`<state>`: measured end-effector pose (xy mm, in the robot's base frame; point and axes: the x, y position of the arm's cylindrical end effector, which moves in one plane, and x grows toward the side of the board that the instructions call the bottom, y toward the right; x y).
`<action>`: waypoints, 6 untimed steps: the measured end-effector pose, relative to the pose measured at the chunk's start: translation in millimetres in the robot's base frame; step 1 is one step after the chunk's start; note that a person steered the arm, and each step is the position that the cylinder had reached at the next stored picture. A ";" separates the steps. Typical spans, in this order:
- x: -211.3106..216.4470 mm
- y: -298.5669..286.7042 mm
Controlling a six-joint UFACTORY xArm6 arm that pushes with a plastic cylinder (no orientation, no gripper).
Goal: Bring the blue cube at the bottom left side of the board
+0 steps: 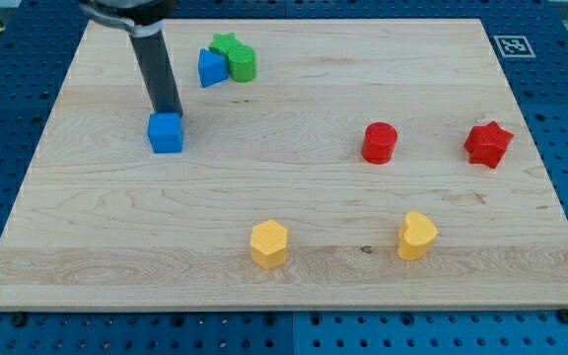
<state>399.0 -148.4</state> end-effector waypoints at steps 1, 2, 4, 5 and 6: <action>9.7 7.7; 36.9 16.2; 59.7 19.0; 71.3 30.7; 71.6 30.7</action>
<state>470.6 -117.7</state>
